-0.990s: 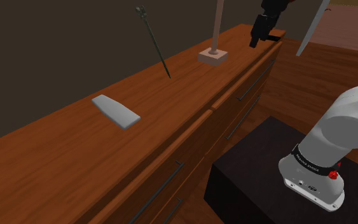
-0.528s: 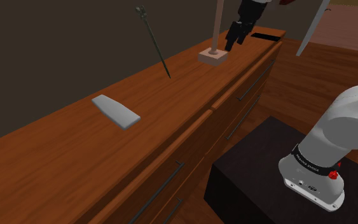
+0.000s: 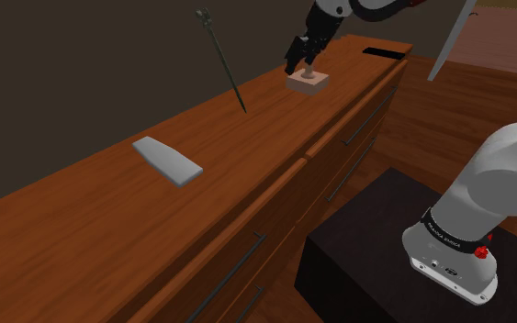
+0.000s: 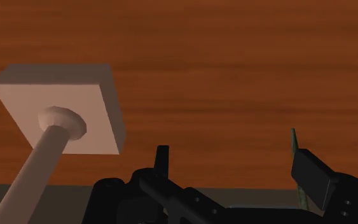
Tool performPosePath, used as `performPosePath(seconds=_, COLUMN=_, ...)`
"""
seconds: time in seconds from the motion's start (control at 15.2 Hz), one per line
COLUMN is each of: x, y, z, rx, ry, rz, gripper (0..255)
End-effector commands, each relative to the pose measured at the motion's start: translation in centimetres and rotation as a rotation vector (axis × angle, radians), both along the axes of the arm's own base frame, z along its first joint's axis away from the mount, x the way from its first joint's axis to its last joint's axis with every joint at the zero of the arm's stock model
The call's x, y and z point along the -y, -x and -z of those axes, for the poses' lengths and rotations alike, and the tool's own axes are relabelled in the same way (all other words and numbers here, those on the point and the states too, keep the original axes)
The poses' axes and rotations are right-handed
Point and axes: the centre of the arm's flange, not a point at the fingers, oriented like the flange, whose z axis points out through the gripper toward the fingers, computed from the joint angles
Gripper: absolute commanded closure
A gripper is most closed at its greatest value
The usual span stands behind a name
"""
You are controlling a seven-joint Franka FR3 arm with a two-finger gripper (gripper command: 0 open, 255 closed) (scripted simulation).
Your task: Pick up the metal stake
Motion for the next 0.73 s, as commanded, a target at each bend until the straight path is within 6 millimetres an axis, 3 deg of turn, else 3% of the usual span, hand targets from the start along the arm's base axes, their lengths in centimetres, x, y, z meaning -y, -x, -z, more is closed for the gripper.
performPosePath(seconds=0.0, x=-2.0, y=-1.3, z=0.4, rx=0.05, ry=-0.009, rz=-0.004, gripper=0)
performPosePath(seconds=0.66, x=-10.8, y=-7.5, z=0.6, rx=0.283, ry=-0.038, rz=-0.019, gripper=0)
